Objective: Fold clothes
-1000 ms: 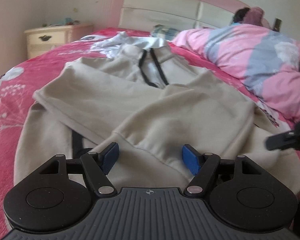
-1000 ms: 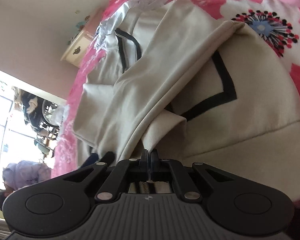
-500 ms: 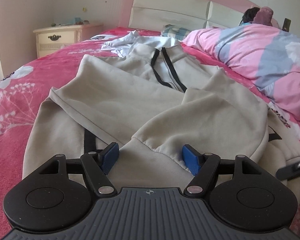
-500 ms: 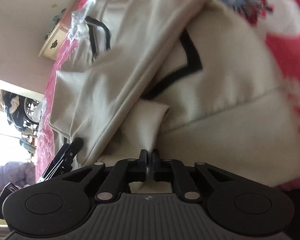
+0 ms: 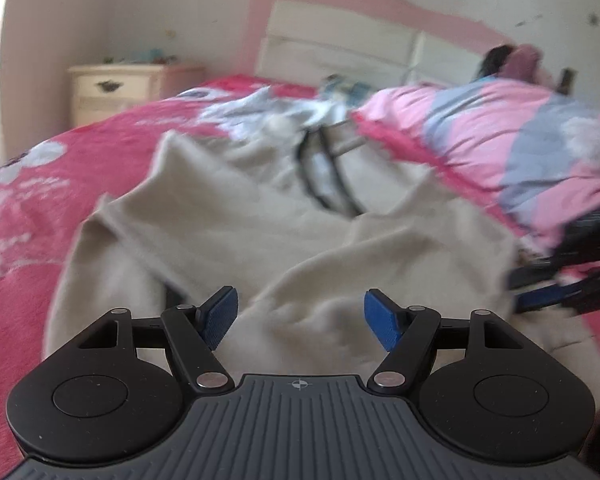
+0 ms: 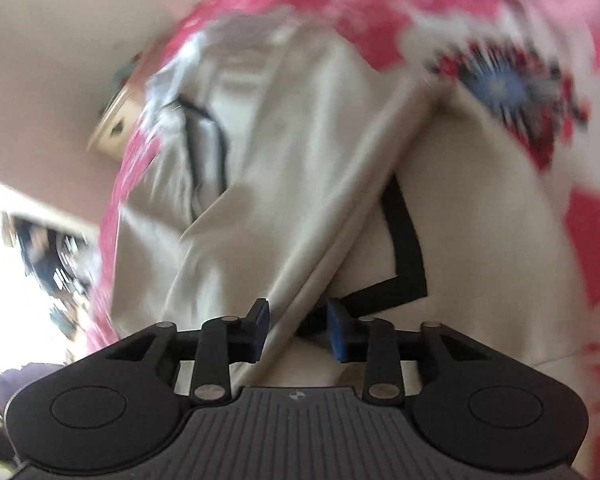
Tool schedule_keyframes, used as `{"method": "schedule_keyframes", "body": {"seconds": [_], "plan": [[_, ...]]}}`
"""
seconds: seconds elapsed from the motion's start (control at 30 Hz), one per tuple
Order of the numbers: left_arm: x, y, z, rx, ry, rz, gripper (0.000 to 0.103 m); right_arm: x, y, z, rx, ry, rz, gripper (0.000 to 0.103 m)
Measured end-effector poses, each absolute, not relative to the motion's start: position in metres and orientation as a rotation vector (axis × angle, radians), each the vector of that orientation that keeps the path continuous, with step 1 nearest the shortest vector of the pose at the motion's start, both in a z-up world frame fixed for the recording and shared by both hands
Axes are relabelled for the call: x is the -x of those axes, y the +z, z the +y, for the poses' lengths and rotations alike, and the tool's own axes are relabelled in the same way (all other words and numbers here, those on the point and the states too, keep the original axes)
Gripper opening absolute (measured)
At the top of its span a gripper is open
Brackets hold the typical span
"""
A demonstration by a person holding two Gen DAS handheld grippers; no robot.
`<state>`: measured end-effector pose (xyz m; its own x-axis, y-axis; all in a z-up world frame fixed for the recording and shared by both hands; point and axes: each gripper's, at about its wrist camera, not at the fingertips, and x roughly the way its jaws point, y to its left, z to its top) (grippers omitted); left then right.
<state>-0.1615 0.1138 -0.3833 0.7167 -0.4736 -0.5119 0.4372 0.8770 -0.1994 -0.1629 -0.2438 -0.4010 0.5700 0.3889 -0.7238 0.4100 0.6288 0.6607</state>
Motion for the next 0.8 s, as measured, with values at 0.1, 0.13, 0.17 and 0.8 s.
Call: {"method": "schedule_keyframes", "body": {"seconds": [0.1, 0.13, 0.17, 0.8], "plan": [[0.168, -0.385, 0.102, 0.019, -0.582, 0.581, 0.071, 0.152, -0.416, -0.253, -1.029, -0.007, 0.98, 0.031], [0.17, -0.387, 0.097, -0.007, -0.602, 0.584, 0.071, 0.149, -0.419, -0.254, -1.035, -0.012, 0.967, 0.023], [0.171, -0.39, 0.091, -0.044, -0.609, 0.597, 0.071, 0.145, -0.417, -0.254, -1.012, -0.014, 0.95, 0.007], [0.157, -0.394, 0.104, -0.001, -0.537, 0.634, 0.071, 0.146, -0.351, -0.231, -0.561, -0.016, 1.025, 0.036]]}}
